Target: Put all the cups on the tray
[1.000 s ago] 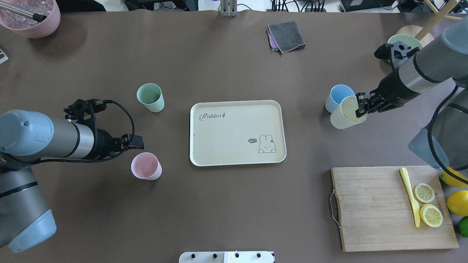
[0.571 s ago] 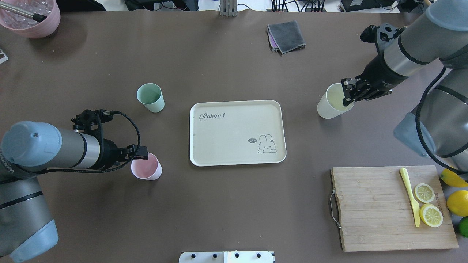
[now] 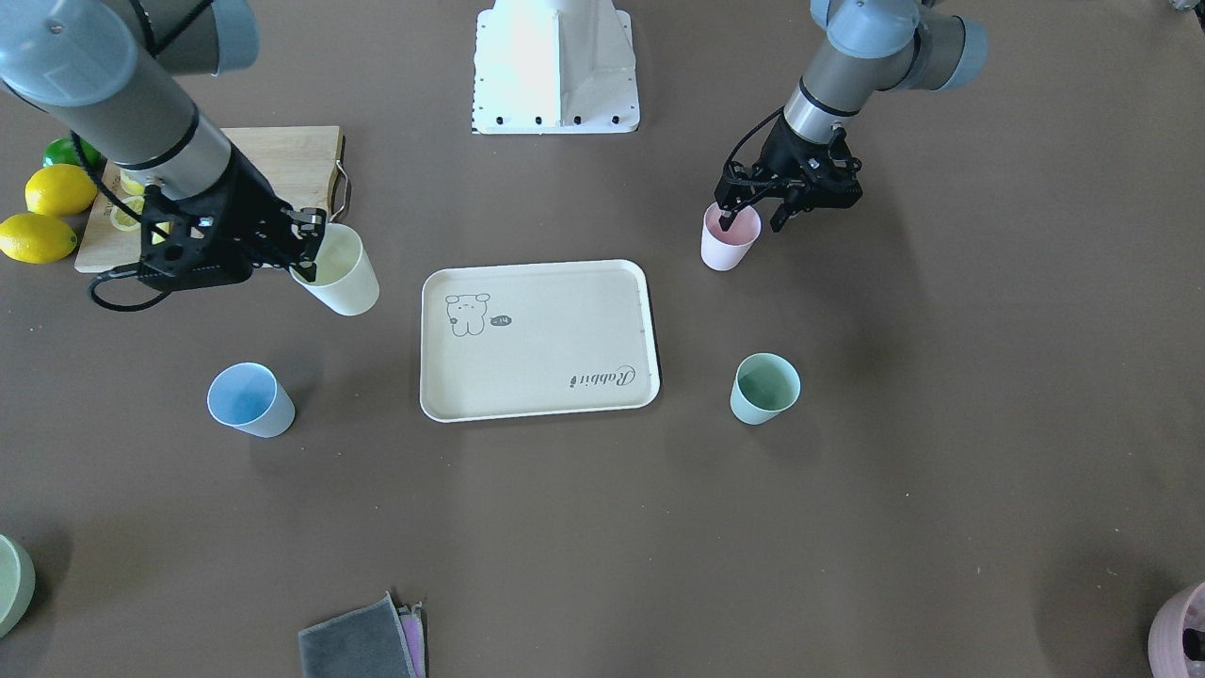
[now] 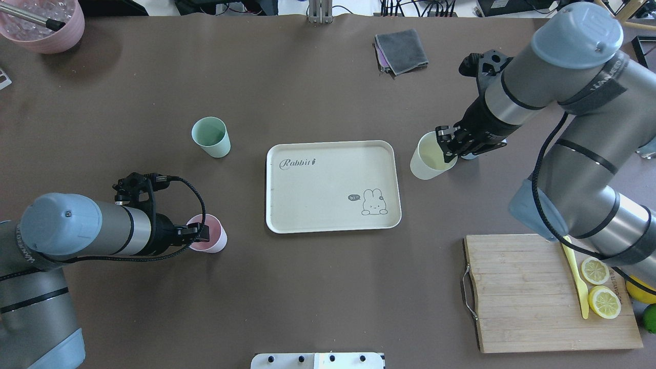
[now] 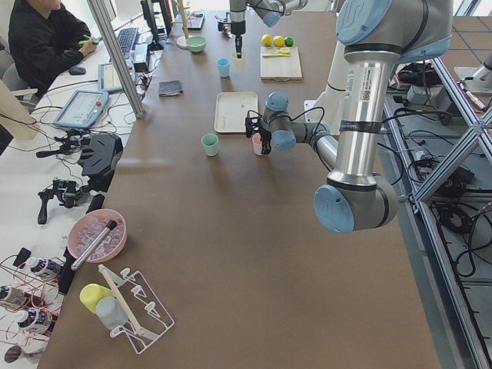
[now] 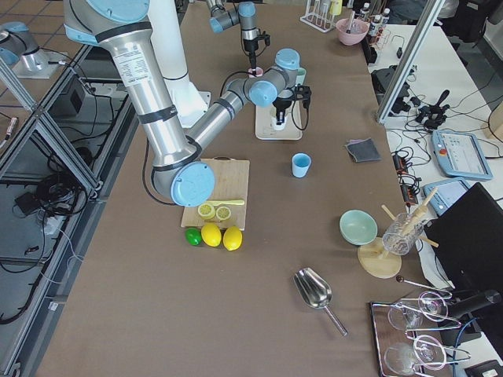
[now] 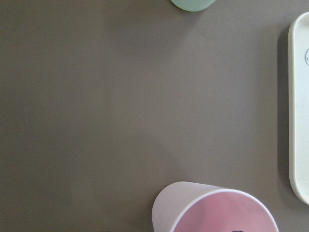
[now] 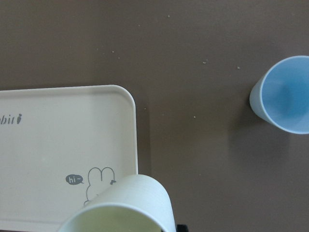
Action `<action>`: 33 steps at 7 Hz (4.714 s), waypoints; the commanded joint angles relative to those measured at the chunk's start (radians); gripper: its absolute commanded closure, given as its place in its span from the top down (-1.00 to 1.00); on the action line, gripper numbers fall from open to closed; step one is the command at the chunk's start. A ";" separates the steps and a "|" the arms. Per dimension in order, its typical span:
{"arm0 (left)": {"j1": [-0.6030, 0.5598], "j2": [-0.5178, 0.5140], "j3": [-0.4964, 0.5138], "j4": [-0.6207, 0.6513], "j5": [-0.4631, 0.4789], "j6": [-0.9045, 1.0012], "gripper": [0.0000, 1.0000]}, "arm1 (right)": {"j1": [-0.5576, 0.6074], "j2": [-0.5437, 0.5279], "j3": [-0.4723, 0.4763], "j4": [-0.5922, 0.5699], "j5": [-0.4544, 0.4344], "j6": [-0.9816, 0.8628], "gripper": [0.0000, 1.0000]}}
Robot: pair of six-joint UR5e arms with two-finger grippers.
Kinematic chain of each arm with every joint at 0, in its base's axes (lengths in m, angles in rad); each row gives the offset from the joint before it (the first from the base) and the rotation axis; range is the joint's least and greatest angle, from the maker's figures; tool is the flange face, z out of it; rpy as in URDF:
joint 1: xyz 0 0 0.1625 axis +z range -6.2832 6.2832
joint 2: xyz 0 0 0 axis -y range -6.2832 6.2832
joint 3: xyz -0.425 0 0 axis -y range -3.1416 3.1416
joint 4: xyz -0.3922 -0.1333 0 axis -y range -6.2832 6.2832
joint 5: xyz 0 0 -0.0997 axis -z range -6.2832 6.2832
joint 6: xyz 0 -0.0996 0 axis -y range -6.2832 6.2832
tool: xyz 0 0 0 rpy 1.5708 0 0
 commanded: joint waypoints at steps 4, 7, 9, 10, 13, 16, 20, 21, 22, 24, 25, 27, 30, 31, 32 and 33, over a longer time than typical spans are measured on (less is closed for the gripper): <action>-0.028 -0.010 -0.003 0.001 0.000 0.000 -1.00 | -0.099 0.056 -0.077 0.012 -0.082 0.043 -1.00; -0.124 -0.225 0.000 0.247 -0.060 -0.003 -1.00 | -0.155 0.112 -0.133 0.014 -0.131 0.074 -1.00; -0.120 -0.318 0.005 0.340 -0.054 -0.059 -1.00 | -0.186 0.152 -0.217 0.085 -0.167 0.109 -1.00; -0.120 -0.342 0.012 0.353 -0.054 -0.064 -1.00 | -0.188 0.165 -0.271 0.160 -0.168 0.131 -1.00; -0.114 -0.399 0.035 0.386 -0.036 -0.075 -1.00 | -0.191 0.162 -0.276 0.168 -0.166 0.129 0.77; -0.005 -0.505 0.141 0.392 0.076 -0.172 -1.00 | -0.105 0.165 -0.264 0.159 -0.098 0.129 0.99; 0.001 -0.516 0.242 0.386 0.101 -0.159 -1.00 | 0.084 0.154 -0.163 -0.018 0.040 0.009 0.99; 0.001 -0.516 0.253 0.383 0.100 -0.158 -1.00 | 0.126 0.145 -0.175 -0.023 0.043 -0.019 0.99; 0.001 -0.517 0.258 0.380 0.099 -0.158 -1.00 | 0.159 0.131 -0.191 -0.025 0.044 -0.074 0.98; 0.000 -0.517 0.252 0.380 0.103 -0.158 0.71 | 0.188 0.105 -0.234 -0.023 0.027 -0.134 0.98; 0.000 -0.519 0.234 0.380 0.107 -0.158 0.95 | 0.188 0.093 -0.271 -0.014 0.015 -0.145 0.98; -0.005 -0.524 0.200 0.386 0.098 -0.138 0.95 | 0.168 0.031 -0.274 -0.008 0.001 -0.254 0.98; -0.020 -0.525 0.183 0.388 0.093 -0.121 0.95 | 0.112 -0.025 -0.352 0.160 -0.049 -0.250 0.94; -0.037 -0.524 0.165 0.391 0.089 -0.120 0.95 | 0.107 -0.023 -0.421 0.250 -0.049 -0.247 0.80; -0.040 -0.522 0.164 0.389 0.080 -0.118 0.95 | 0.107 -0.019 -0.438 0.274 -0.048 -0.251 0.76; -0.051 -0.520 0.166 0.389 0.080 -0.118 0.95 | 0.108 -0.019 -0.439 0.274 -0.048 -0.248 0.54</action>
